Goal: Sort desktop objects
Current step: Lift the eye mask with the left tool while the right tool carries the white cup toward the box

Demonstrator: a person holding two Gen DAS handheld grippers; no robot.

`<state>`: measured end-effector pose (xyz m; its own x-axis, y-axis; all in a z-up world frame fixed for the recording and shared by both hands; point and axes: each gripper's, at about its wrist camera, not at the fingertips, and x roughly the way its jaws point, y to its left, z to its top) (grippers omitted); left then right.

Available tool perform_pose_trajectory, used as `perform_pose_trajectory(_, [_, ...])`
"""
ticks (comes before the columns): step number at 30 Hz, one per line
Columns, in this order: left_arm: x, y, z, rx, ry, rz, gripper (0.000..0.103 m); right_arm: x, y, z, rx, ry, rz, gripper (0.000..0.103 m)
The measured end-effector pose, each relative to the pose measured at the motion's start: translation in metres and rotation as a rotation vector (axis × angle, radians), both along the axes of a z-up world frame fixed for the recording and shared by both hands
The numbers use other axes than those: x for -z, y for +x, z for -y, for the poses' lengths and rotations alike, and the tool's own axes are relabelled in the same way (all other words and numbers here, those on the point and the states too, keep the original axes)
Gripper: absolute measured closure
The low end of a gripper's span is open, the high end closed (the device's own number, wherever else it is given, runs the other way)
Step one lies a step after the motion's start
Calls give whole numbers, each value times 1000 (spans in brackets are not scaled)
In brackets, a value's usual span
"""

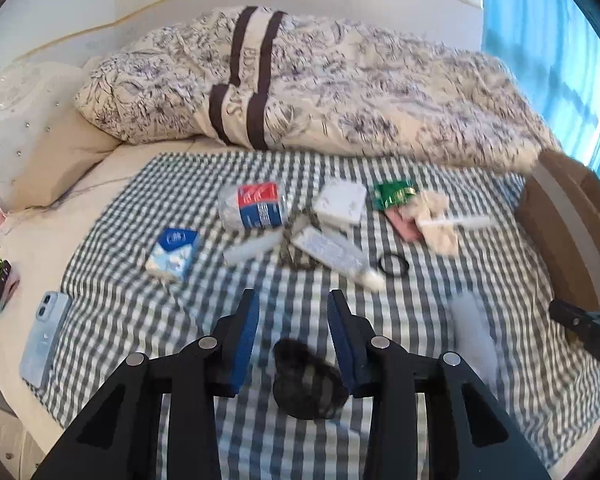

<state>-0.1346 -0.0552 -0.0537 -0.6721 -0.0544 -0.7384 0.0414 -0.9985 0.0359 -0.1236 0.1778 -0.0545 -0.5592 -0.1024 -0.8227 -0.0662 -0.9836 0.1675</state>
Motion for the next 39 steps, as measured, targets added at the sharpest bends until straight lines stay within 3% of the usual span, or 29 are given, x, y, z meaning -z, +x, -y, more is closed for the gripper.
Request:
perform_pose_trajectory(1, [3, 5, 3, -7, 5, 2, 54, 0, 4, -2, 2, -5, 3, 102])
perform_pose_trajectory(3, [6, 12, 8, -17, 26, 1, 24, 3, 10, -5, -9, -12, 22, 102])
perform_pose_trajectory(5, [10, 19, 15, -27, 39, 7, 17, 7, 11, -5, -20, -20, 32, 102])
perform_pose_trajectory(9, [24, 28, 15, -19, 37, 42, 17, 17, 7, 2, -43, -31, 59, 102])
perform_pose_trajectory(11, [33, 29, 13, -11, 39, 64, 16, 22, 4, 7, -53, -29, 68, 95])
perform_pose_trajectory(13, [44, 28, 9, 1, 46, 88, 15, 28, 1, 13, -61, -13, 75, 76])
perform_pose_trajectory(18, [69, 21, -5, 38, 54, 133, 15, 41, -11, 23, -83, -12, 95, 72])
perform_pose_trajectory(22, [83, 9, -6, 36, 54, 157, 15, 53, -23, 28, -96, 5, 113, 54])
perform_pose_trajectory(32, [111, -16, 3, -3, 58, 224, 16, 92, -55, 34, -97, 2, 195, 54])
perform_pose_trajectory(35, [112, -16, 3, 7, 80, 226, 38, 101, -57, 37, -99, 23, 209, 54])
perform_pose_trajectory(39, [106, -15, -1, 11, 60, 216, 38, 100, -54, 38, -96, 42, 192, 59])
